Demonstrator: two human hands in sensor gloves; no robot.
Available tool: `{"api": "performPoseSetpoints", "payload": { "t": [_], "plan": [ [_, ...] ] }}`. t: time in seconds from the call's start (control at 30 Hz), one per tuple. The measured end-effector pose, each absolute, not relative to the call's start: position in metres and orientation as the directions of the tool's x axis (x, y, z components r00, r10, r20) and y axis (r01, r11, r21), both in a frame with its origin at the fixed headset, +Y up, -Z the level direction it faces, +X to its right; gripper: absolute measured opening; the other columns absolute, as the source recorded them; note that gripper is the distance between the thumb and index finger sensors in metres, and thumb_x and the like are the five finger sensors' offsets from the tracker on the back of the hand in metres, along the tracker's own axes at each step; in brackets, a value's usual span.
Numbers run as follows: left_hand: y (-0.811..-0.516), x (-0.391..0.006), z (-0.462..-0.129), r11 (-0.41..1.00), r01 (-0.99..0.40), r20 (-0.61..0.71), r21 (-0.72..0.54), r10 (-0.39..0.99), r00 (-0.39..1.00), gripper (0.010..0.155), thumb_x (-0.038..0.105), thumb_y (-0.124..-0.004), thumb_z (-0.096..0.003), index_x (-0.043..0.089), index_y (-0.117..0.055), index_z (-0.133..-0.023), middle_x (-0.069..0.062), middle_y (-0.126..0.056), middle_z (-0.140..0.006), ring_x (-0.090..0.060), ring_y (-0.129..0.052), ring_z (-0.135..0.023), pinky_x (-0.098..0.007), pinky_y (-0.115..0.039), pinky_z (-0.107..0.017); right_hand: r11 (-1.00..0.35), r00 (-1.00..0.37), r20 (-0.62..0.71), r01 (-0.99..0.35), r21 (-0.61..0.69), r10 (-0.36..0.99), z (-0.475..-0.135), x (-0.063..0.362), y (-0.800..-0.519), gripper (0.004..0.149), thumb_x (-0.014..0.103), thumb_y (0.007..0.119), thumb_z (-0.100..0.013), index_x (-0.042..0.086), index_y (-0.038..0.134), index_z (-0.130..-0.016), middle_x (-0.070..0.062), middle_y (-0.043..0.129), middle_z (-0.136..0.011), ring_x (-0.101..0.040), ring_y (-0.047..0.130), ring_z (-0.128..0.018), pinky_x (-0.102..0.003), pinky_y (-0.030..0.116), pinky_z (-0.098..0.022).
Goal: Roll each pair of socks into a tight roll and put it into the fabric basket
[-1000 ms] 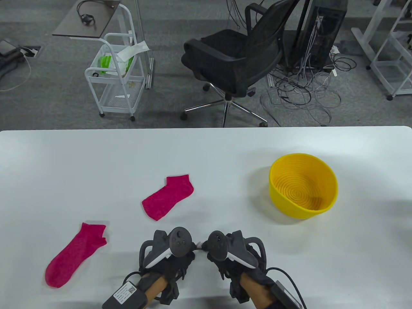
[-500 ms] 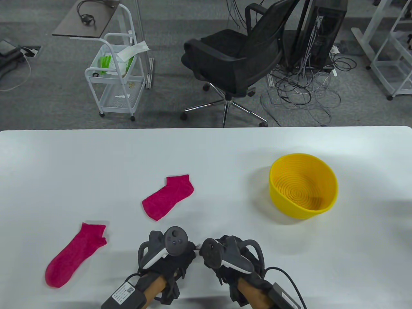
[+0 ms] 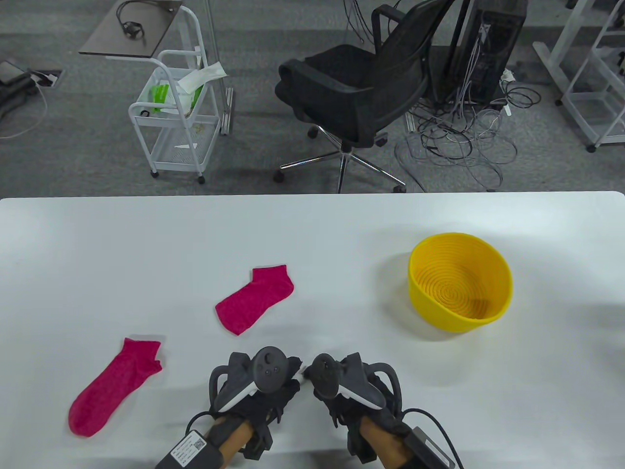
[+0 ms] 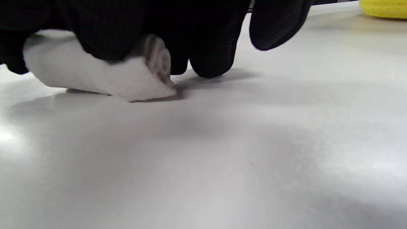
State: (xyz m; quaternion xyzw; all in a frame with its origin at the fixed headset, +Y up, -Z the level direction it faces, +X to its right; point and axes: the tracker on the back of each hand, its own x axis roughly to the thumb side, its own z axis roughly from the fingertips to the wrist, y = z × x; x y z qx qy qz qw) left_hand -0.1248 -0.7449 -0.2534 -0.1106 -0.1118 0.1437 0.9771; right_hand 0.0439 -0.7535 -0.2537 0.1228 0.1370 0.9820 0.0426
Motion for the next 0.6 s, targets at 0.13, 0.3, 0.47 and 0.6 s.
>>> {"api": "performPoseSetpoints", "payload": {
  "t": [0.13, 0.3, 0.47, 0.6],
  "plan": [
    [-0.754, -0.121, -0.254, 0.932, -0.199, 0.197, -0.302, 0.265, 0.944, 0.060, 0.051, -0.081, -0.0359, 0.035, -0.075, -0.093, -0.006, -0.080, -0.090, -0.025, -0.091, -0.065, -0.048, -0.073, -0.052, -0.956, -0.969, 0.214, -0.062, 0.286, 0.126, -0.255, 0.045, -0.754, 0.049, 0.045, 0.074, -0.043, 0.040, 0.069, -0.092, 0.011, 0.082, -0.096, -0.017, 0.086, -0.088, -0.053, 0.067, -0.068],
    [-0.758, -0.118, -0.255, 0.947, -0.164, 0.197, -0.276, 0.223, 0.955, 0.060, 0.048, -0.084, -0.0348, 0.033, -0.075, -0.092, -0.005, -0.078, -0.090, -0.024, -0.090, -0.065, -0.047, -0.073, -0.052, -0.955, -0.969, 0.210, -0.063, 0.290, 0.127, -0.255, 0.045, -0.754, 0.050, 0.046, 0.072, -0.044, 0.041, 0.068, -0.093, 0.011, 0.081, -0.097, -0.017, 0.086, -0.088, -0.053, 0.067, -0.068],
    [-0.757, -0.115, -0.255, 0.954, -0.147, 0.220, -0.263, 0.207, 0.953, 0.057, 0.044, -0.083, -0.0360, 0.028, -0.079, -0.090, -0.005, -0.081, -0.087, -0.023, -0.092, -0.062, -0.046, -0.074, -0.051, -0.962, -0.966, 0.218, -0.081, 0.261, 0.141, -0.255, 0.049, -0.746, 0.050, 0.048, 0.074, -0.043, 0.042, 0.070, -0.092, 0.012, 0.079, -0.099, -0.019, 0.084, -0.090, -0.054, 0.067, -0.068],
    [-0.758, -0.115, -0.256, 0.941, -0.168, 0.220, -0.296, 0.238, 0.946, 0.055, 0.043, -0.080, -0.0379, 0.025, -0.080, -0.090, -0.006, -0.082, -0.086, -0.023, -0.092, -0.061, -0.046, -0.074, -0.050, -0.978, -0.953, 0.254, -0.125, 0.169, 0.166, -0.249, 0.049, -0.729, 0.047, 0.048, 0.077, -0.042, 0.041, 0.076, -0.088, 0.012, 0.082, -0.097, -0.018, 0.085, -0.088, -0.053, 0.067, -0.068]
  ]
}}
